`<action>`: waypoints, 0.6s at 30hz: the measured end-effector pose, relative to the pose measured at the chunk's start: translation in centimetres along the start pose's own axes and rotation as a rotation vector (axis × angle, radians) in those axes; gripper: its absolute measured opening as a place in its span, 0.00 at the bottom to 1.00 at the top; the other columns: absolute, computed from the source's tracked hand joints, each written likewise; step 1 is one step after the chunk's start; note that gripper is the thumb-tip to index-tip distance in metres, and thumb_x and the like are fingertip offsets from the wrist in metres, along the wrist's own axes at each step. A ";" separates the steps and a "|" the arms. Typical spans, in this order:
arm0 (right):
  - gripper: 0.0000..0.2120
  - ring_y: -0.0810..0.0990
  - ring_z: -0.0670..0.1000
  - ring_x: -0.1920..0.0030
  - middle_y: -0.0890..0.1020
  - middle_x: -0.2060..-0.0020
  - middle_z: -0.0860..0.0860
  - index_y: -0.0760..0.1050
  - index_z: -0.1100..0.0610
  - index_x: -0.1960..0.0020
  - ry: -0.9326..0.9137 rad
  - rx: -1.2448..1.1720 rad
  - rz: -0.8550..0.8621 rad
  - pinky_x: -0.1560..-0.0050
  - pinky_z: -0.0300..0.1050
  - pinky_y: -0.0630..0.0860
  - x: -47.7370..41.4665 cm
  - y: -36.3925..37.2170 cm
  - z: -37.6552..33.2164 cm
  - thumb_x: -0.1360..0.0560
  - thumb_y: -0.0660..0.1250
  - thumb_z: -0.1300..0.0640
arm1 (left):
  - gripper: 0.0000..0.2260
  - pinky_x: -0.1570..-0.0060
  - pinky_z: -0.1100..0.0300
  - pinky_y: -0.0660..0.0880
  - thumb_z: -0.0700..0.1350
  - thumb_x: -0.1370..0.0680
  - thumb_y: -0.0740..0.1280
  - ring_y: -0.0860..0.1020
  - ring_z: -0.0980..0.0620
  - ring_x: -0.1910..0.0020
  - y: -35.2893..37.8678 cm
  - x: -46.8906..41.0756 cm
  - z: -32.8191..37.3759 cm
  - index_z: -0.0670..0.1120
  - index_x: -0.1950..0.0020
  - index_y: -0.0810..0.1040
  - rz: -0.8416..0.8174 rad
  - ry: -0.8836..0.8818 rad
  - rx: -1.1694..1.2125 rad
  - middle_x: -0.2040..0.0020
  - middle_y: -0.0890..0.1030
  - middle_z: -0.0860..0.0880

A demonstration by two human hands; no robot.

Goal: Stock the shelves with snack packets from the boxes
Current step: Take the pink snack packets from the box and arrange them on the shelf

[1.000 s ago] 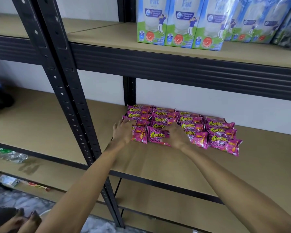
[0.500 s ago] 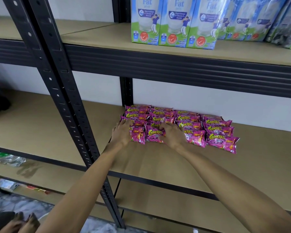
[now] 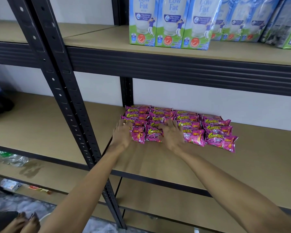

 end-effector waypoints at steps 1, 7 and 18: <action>0.23 0.70 0.56 0.33 0.72 0.37 0.53 0.73 0.51 0.32 -0.025 0.004 0.028 0.32 0.58 0.68 0.2 0.0 -0.3 0.26 0.73 0.54 | 0.19 0.45 0.49 0.71 0.30 0.29 0.65 0.71 0.43 0.42 -0.1 0.2 0.0 0.46 0.42 0.77 0.026 -0.017 -0.016 0.42 0.73 0.44; 0.19 0.79 0.58 0.39 0.80 0.40 0.52 0.79 0.54 0.38 -0.083 0.002 0.057 0.37 0.56 0.73 1.8 0.9 -1.6 0.27 0.68 0.67 | 0.06 0.65 0.69 0.70 0.37 0.19 0.60 0.72 0.53 0.59 -0.1 2.0 1.0 0.48 0.48 0.74 0.024 0.019 -0.074 0.57 0.73 0.54; 0.13 0.83 0.54 0.49 0.81 0.41 0.51 0.79 0.52 0.37 -0.092 -0.285 0.085 0.47 0.53 0.81 4.9 -1.4 -0.2 0.20 0.63 0.58 | 0.06 0.54 0.47 0.80 0.43 0.21 0.65 0.80 0.46 0.53 -0.7 5.3 3.2 0.47 0.46 0.79 0.051 -0.078 0.054 0.48 0.79 0.47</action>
Point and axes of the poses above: each hand's wrist, its own x-axis away from the middle knuckle, its own y-axis out of the palm, z = x × y, the point moved 5 cm from there along -x, towards the middle knuckle
